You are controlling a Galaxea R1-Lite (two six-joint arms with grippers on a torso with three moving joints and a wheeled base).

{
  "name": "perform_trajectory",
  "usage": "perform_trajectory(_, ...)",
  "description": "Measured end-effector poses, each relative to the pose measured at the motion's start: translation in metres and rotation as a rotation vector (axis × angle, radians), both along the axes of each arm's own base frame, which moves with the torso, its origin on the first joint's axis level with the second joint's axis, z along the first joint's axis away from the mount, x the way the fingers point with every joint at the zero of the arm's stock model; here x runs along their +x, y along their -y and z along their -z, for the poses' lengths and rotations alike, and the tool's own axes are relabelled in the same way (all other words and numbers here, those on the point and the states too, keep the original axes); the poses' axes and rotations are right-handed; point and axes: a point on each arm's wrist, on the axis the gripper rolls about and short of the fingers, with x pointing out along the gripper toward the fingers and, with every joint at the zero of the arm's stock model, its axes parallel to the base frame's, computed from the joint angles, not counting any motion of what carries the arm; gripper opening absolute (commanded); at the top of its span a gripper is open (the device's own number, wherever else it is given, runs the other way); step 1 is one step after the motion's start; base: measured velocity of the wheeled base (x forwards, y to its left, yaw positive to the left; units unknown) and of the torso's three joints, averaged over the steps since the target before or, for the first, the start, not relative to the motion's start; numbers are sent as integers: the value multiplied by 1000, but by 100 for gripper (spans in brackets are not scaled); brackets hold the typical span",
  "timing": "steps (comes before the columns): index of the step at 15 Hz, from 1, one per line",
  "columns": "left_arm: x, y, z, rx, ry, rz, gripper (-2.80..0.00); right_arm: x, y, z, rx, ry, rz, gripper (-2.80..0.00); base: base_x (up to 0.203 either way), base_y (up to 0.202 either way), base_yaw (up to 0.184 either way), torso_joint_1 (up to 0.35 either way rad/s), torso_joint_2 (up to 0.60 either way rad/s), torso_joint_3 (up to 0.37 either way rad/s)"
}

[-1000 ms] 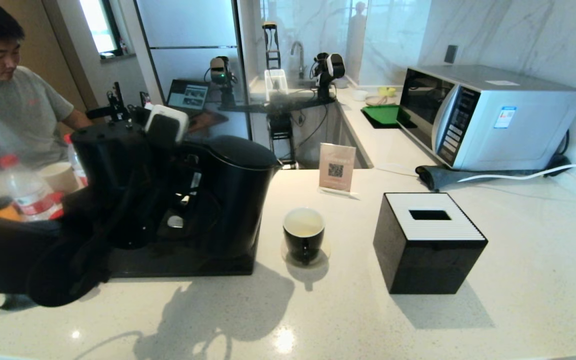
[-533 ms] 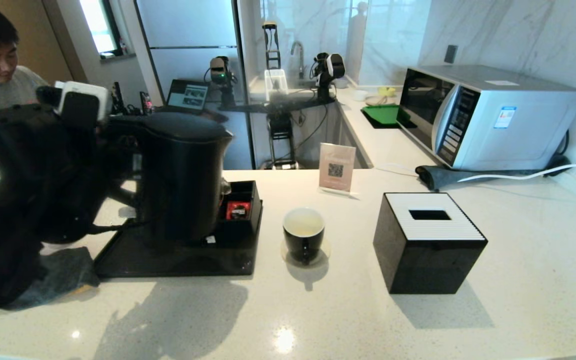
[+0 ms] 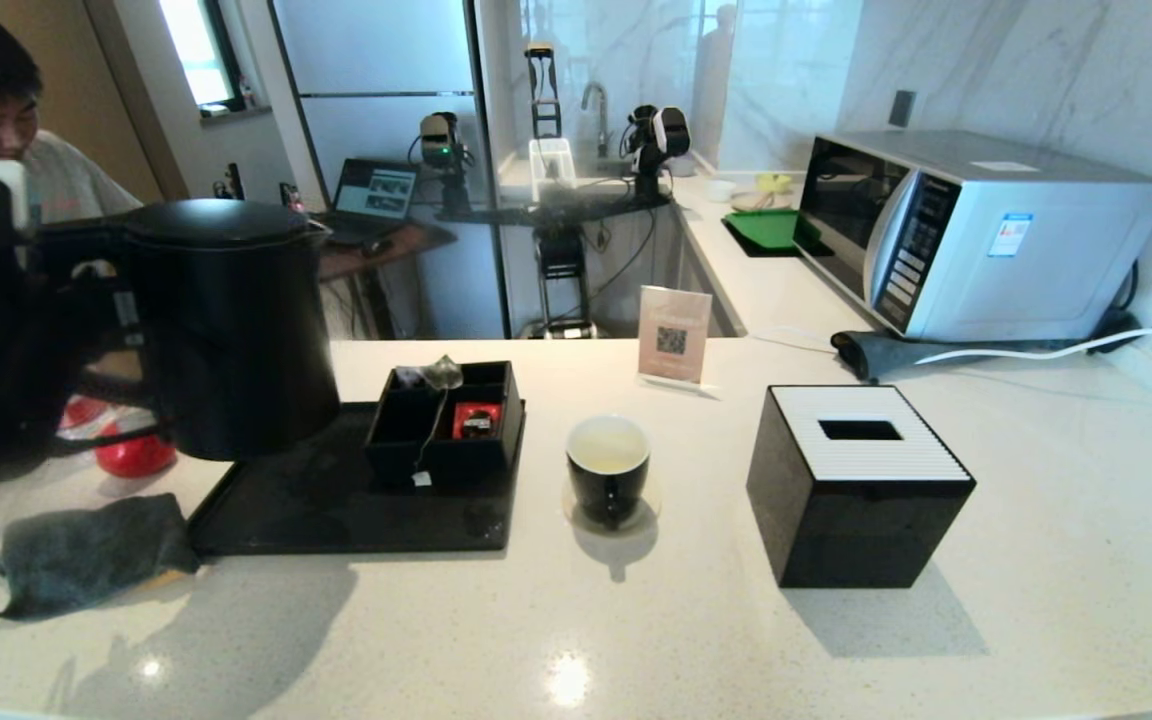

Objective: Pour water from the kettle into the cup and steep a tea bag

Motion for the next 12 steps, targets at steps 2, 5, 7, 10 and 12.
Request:
perform_trajectory(2,-1,-14,7,-10,25,-28,-280,0,0,0,0,0,0,-280,0,0,0,0,0,0)
perform_trajectory(5,5,-26,28,-10,42,-66,-280,0,0,0,0,0,0,-280,0,0,0,0,0,0)
perform_trajectory(7,13,-30,46,-9,56,-77,-280,0,0,0,0,0,0,-280,0,0,0,0,0,0)
perform_trajectory(10,28,-35,72,-7,85,-84,-280,0,0,0,0,0,-2,-280,0,0,0,0,0,0)
perform_trajectory(12,38,-38,94,-46,44,-78,-280,0,0,0,0,0,-3,-280,0,0,0,0,0,0)
